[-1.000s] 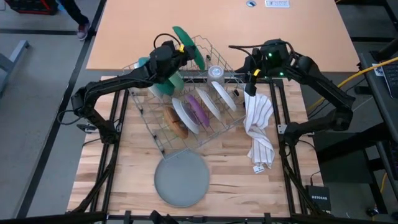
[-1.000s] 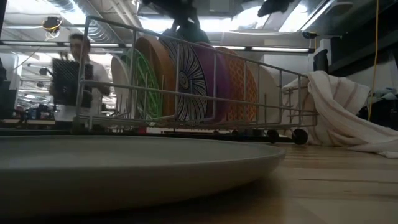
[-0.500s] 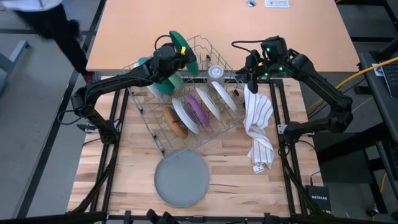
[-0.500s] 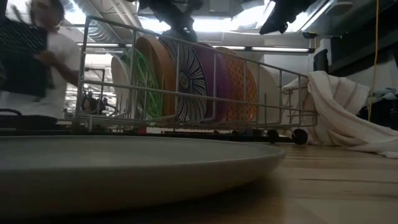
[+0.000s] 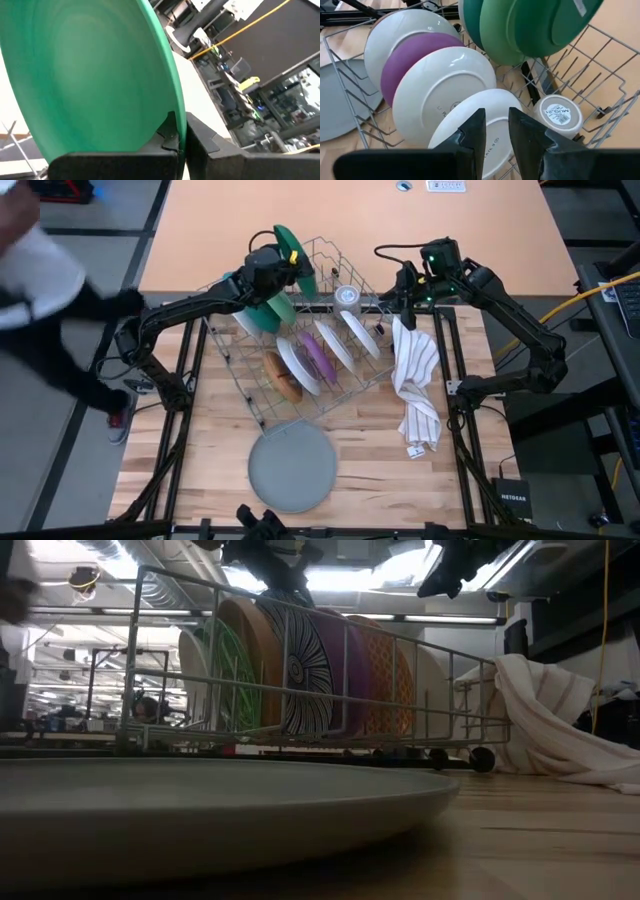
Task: Sort dishes
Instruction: Put the green plate into the dish rack
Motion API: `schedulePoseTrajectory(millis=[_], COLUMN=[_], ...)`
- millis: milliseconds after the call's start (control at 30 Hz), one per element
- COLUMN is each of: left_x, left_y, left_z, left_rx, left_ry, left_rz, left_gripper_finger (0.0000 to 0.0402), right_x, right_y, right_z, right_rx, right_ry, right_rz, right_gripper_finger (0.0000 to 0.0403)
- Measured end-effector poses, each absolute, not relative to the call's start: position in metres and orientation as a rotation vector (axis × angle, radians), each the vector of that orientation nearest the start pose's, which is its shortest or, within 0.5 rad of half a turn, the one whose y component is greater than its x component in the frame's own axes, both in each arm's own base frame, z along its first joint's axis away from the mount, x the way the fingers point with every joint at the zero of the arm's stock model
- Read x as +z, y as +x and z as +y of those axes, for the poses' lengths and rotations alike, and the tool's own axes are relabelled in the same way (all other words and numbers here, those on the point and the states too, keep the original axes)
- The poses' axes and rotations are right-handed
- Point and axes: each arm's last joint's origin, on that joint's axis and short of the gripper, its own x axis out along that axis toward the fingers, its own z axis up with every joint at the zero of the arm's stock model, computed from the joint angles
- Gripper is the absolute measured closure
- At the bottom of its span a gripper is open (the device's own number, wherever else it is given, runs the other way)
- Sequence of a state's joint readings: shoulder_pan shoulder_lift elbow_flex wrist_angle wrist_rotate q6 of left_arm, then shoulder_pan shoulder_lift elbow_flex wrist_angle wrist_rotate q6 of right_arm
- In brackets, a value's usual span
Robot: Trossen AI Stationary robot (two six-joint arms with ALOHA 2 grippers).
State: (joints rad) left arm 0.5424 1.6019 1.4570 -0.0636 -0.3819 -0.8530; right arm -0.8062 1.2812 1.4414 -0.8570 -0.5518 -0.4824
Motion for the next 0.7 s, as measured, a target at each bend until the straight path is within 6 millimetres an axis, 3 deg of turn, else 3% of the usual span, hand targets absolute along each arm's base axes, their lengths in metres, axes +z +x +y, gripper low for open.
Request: schedulePoseTrajectory(millis=[300,700], left_x=[0.354,0.344], left_y=[0.323,0.321], left_z=[0.212,0.210], left_rx=[0.956,1.003], left_ry=[-0.834,-0.899], left_rz=[-0.156,-0.073], left_gripper_finger=[0.0401,0.0397], right_x=[0.398,0.398], right_y=[0.184,0.184], right_z=[-0.170,-0.170], right_rx=[-0.114,-0.114], right_ry=[-0.053,-0.054], right_rz=[0.555,0.555], right_gripper_finger=[0.0316,0.0316])
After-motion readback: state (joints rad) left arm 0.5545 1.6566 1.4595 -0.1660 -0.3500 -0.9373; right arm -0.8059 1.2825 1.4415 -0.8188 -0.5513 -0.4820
